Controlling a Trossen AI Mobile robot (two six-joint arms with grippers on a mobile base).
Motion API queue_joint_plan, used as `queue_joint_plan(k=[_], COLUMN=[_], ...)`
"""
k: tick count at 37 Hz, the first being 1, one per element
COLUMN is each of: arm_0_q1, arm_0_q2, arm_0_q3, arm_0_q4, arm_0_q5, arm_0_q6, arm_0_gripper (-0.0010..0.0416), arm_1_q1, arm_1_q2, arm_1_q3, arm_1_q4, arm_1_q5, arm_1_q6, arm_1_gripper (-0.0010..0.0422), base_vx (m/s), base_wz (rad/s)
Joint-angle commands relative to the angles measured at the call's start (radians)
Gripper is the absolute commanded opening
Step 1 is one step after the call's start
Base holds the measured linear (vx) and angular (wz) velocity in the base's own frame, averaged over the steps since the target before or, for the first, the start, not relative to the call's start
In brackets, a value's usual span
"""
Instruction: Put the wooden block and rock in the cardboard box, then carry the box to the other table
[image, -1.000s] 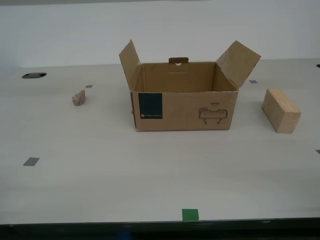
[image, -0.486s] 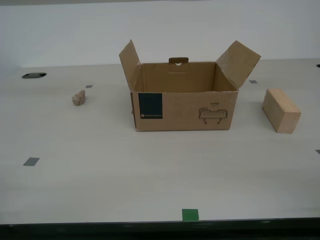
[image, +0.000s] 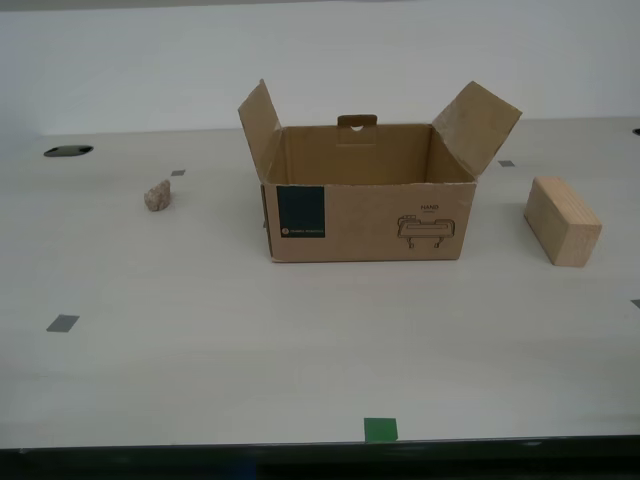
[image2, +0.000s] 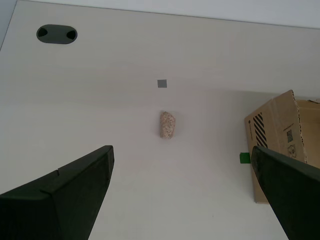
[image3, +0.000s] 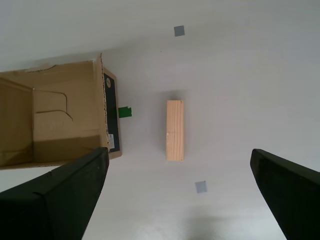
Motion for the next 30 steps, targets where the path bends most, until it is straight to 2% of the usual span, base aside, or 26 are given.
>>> queue_joint_plan(k=[1, 3, 5, 10, 13, 17, 21, 24, 28, 30], arm_0_q1=[0.0, 0.0, 0.0, 0.0, 0.0, 0.0, 0.0, 0.0, 0.0, 0.0], arm_0_q2=[0.0, 0.0, 0.0, 0.0, 0.0, 0.0, 0.0, 0.0, 0.0, 0.0], arm_0_q3=[0.001, 0.001, 0.001, 0.001, 0.001, 0.001, 0.001, 0.001, 0.001, 0.001], arm_0_q4=[0.0, 0.0, 0.0, 0.0, 0.0, -0.001, 0.0, 0.0, 0.0, 0.0], arm_0_q5=[-0.002, -0.003, -0.002, -0.003, -0.003, -0.003, -0.003, -0.003, -0.003, -0.003], arm_0_q6=[0.036, 0.043, 0.044, 0.05, 0.079, 0.104, 0.104, 0.103, 0.103, 0.103], arm_0_gripper=[0.036, 0.0359, 0.0366, 0.0408, 0.0389, 0.039, 0.0404, 0.0392, 0.0384, 0.038], arm_1_q1=[0.0, 0.0, 0.0, 0.0, 0.0, 0.0, 0.0, 0.0, 0.0, 0.0], arm_1_q2=[0.0, 0.0, 0.0, 0.0, 0.0, 0.0, 0.0, 0.0, 0.0, 0.0], arm_1_q3=[0.0, 0.0, 0.0, 0.0, 0.0, 0.0, 0.0, 0.0, 0.0, 0.0], arm_1_q4=[0.0, 0.0, 0.0, 0.0, 0.0, -0.001, -0.002, 0.0, -0.003, -0.002], arm_1_q5=[0.006, 0.005, 0.005, 0.006, 0.005, 0.005, 0.006, 0.005, 0.005, 0.005], arm_1_q6=[0.009, 0.011, 0.011, 0.012, 0.017, 0.017, 0.018, 0.02, 0.069, 0.077], arm_1_gripper=[0.0396, 0.0405, 0.0396, 0.0399, 0.04, 0.04, 0.0399, 0.0399, 0.0398, 0.0398], base_vx=[0.0, 0.0, 0.0, 0.0, 0.0, 0.0, 0.0, 0.0, 0.0, 0.0], base_wz=[0.0, 0.0, 0.0, 0.0, 0.0, 0.0, 0.0, 0.0, 0.0, 0.0])
